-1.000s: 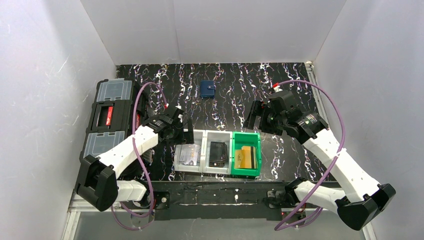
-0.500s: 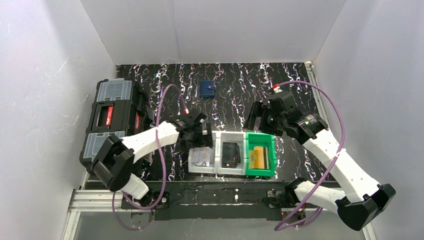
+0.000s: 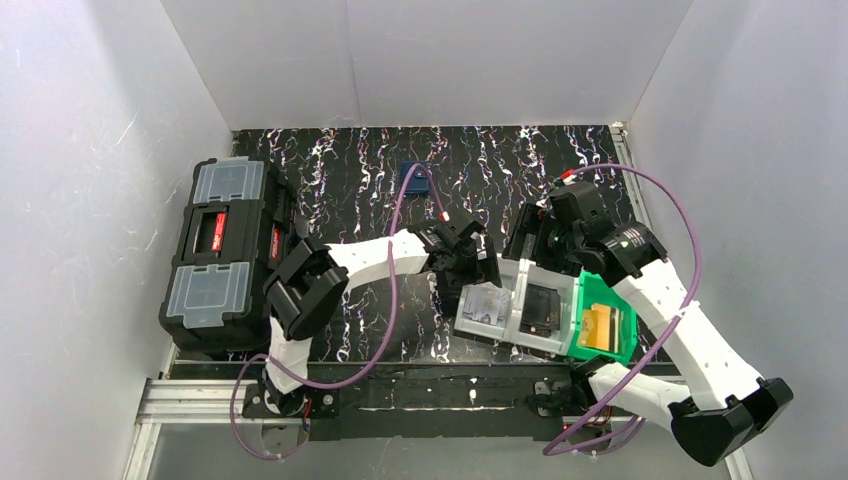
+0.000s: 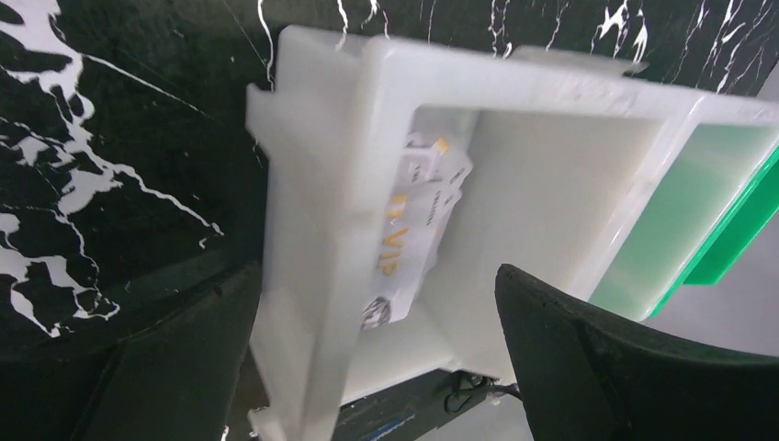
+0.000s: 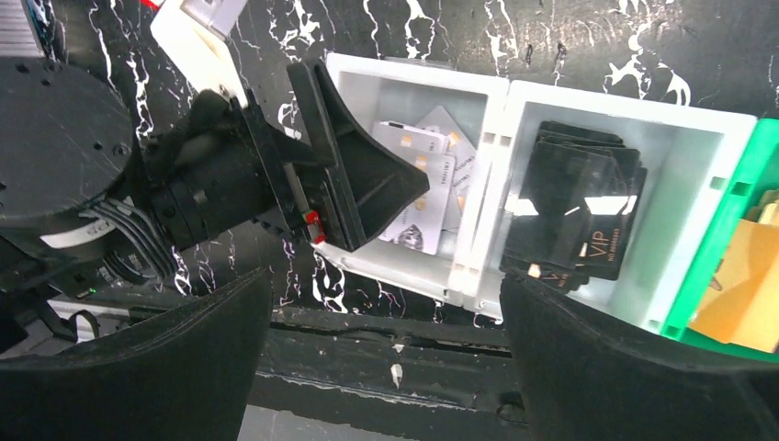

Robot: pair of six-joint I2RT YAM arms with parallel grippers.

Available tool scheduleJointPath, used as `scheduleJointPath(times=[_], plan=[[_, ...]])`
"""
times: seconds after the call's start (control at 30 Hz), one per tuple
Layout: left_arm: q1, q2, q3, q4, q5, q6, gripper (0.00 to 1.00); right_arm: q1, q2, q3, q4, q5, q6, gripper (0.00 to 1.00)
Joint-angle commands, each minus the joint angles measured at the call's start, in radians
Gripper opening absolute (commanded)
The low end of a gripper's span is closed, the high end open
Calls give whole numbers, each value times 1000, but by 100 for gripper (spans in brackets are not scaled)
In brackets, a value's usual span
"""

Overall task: Take the credit cards out of the card holder
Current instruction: Move the card holder to the center of the board.

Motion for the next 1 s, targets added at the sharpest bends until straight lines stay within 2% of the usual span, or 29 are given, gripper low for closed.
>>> scheduleJointPath(times=[0.0,0.17,0.3,0.53,0.8,0.87,0.97], plan=[[24,-78,13,-24,-15,6,100,-16,-17,46,-2,-1,1,100],[139,-226,-86,-88,-62,55,100,-17,55,75,49,-54,1,100],[242,-395,-140,-210,-150,165,99,-17,200,165,101,-91,-11,100],[452,-639,-164,-448,-191,343,100,-16,693,585,126,-126,-74,100],[559,-763,-147,-592,-166,434,99,-18,1223,1168,104,-110,-126,100],[564,-776,-150,-599,-148,431,100,-21,1294,1222,162,-111,-122,97],[567,-782,-154,-600,-136,424,100,-22,1344,1184,326,-119,-100,93]])
